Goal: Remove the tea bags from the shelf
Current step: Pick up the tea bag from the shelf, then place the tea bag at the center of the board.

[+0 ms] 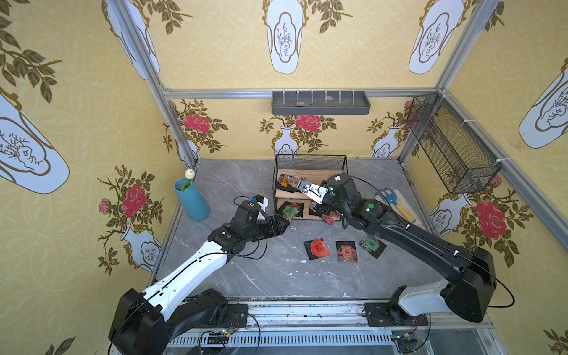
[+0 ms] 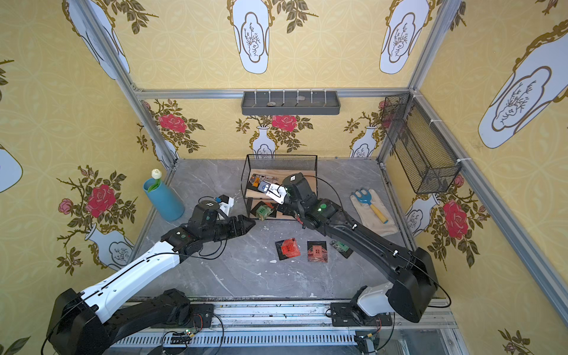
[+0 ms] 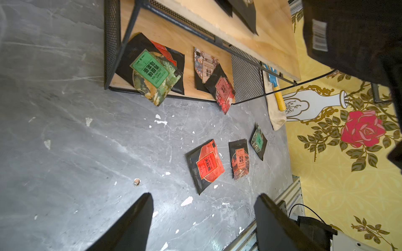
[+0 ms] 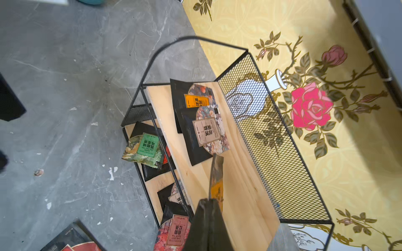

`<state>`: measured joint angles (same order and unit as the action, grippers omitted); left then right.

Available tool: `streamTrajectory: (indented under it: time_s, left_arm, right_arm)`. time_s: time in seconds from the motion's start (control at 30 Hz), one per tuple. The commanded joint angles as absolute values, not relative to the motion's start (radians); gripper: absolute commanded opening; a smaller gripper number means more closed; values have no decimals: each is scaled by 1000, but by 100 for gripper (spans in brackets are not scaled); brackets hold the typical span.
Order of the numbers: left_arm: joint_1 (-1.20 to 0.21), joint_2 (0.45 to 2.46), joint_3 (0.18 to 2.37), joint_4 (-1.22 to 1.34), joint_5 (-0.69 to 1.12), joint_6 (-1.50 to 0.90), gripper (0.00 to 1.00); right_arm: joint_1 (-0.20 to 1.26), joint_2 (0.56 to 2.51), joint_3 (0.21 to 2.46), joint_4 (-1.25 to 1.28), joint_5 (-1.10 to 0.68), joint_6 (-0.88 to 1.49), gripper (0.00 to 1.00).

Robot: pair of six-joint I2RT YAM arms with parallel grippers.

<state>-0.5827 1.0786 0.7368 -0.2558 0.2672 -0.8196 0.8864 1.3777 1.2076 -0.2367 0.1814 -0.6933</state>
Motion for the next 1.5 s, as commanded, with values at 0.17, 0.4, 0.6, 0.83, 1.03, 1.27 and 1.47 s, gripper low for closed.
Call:
streamTrajectory:
  time_s: [0.17,0.4,0.6,0.83,1.03,1.27,1.47]
  left_arm:
    - [-581,1016,697,-313,222,-831,83]
    - [-555,919,613,-375,191,-872,83]
    - [-512,846,550,-417,186,-895,83]
    - [-471,806,517,-440,182,-899,83]
    - [-453,798,501,-433,191,-906,83]
    - [-449,801,485,-416,199,-917,83]
    - [-445,796,479,-415,198,-920,83]
  right_arm:
    - [1041,1290,1173,-214,250,-691,0]
    - [1145,1287,1083,-178,232,-632,0]
    - [1166,1317,1015,-152,194,-569,0]
    - [1172,1357,951,-93,114,-503,0]
    - [1173,1419,903,-17,66,-460,0]
    - [1181,1521,876,49,58,-443,0]
    - [1181,1579,866,76,20,-425,0]
